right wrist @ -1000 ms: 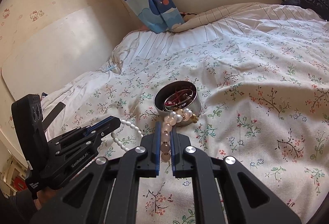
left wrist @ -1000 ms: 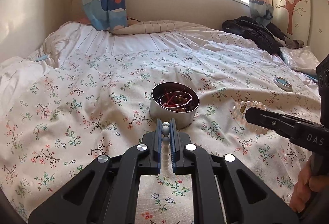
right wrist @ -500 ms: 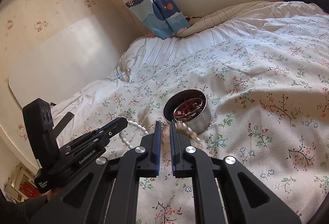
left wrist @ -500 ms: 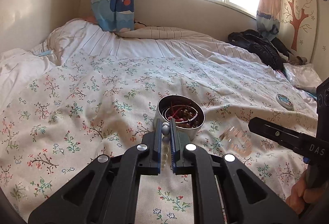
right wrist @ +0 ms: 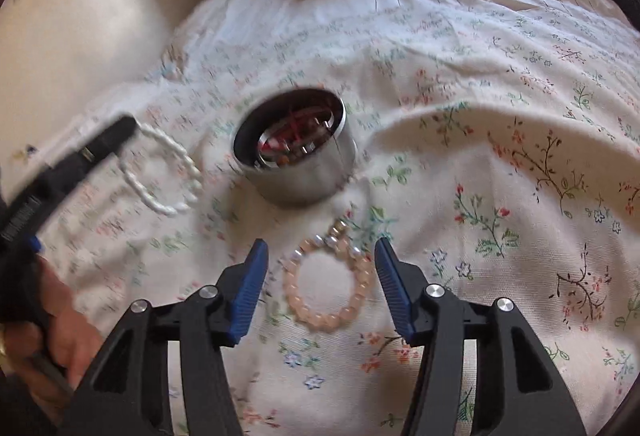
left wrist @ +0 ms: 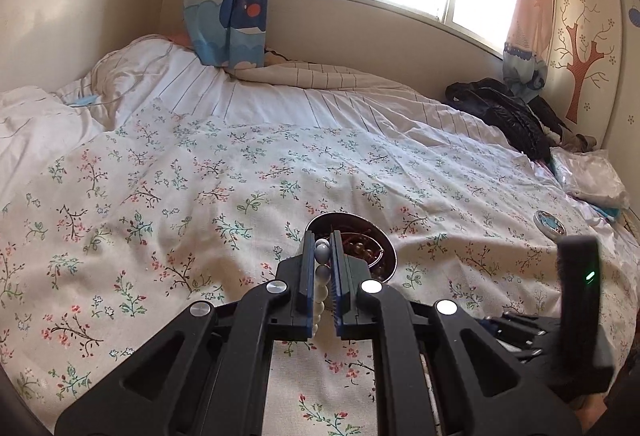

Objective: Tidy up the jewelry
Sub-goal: 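Carry the white beads with the left tool while the right tool carries the pink beads to the tin, then lower both bead bracelets into the tin and open both tools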

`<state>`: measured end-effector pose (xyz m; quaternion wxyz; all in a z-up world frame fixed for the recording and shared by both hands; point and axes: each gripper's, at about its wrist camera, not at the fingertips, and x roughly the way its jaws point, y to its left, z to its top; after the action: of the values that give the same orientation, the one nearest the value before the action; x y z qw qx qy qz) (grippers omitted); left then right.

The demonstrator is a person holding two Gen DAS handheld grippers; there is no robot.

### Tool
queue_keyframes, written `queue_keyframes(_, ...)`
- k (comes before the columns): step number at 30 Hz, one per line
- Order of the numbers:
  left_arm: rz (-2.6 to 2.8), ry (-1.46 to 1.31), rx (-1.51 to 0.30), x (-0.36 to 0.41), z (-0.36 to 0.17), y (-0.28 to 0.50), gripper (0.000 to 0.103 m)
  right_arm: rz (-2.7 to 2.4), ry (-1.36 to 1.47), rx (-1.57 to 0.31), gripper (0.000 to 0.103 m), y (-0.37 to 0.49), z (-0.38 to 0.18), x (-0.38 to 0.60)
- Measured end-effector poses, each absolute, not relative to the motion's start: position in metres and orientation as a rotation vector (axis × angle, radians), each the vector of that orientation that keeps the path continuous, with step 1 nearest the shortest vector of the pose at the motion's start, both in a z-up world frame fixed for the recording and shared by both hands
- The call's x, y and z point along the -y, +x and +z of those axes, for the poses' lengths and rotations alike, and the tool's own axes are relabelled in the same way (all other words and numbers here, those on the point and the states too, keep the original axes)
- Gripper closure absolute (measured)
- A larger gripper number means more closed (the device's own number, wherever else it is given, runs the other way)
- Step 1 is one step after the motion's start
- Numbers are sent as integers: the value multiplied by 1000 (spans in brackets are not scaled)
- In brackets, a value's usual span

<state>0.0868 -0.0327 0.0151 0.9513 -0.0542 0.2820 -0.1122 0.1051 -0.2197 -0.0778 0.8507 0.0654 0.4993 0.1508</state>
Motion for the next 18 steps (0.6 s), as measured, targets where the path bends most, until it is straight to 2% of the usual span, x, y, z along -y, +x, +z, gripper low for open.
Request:
queue_keyframes(1, -227, -110, -573, 33, 15, 87, 96, 304, 101, -1071, 59, 106, -83, 215)
queue_keyframes(2, -227, -110, -573, 33, 15, 86, 96, 310, 84, -1065, 64, 104, -82, 212)
queue_keyframes(3, -226, -110, -573, 33, 15, 86, 96, 335, 97, -1065, 85, 102, -81, 212)
queue_keyframes(6, -227, -110, -572, 33, 15, 86, 96, 364, 180, -1046, 94, 97, -78, 223)
queue_keyframes(13, -234, -119, -563, 31, 16, 86, 96, 431, 439, -870, 94, 86, -49, 262)
queue_keyframes(18, -253, -135, -556, 34, 18, 90, 96, 470, 492, -736, 94, 89, -22, 263)
